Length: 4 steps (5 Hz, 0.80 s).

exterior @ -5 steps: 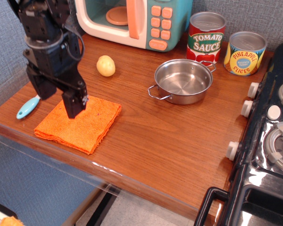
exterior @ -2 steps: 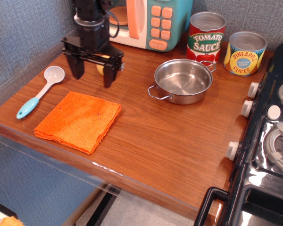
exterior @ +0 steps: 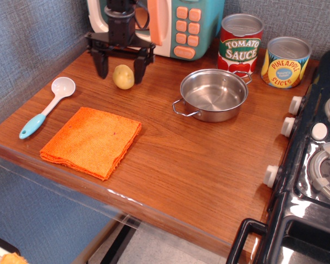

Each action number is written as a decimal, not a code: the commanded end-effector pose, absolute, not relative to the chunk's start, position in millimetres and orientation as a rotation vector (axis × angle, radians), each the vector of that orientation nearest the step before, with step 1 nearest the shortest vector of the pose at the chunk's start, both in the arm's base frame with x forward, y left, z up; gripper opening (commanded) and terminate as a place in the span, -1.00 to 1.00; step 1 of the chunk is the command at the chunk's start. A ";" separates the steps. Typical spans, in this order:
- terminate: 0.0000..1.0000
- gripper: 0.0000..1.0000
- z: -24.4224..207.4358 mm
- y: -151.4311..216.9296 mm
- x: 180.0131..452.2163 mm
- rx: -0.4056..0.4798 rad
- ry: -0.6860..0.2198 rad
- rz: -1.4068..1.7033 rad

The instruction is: Put the potato on top of the napkin.

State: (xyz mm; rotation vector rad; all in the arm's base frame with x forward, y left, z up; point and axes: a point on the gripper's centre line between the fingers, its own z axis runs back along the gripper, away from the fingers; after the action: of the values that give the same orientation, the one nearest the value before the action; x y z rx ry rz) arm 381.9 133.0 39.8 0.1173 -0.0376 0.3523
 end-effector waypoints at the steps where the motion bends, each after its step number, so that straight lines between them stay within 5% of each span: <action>1: -1.00 1.00 40.5 160.4 388.2 0.151 -0.047 0.453; 2: -1.00 1.00 30.0 165.5 392.0 0.159 -0.026 0.474; 3: -1.00 -1.00 24.1 165.6 391.0 0.156 -0.028 0.466; 4: -1.00 -1.00 38.6 154.3 386.9 0.156 -0.071 0.420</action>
State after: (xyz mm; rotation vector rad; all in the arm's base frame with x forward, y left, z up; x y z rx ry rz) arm 381.3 145.4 15.8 0.1478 -0.0154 0.4108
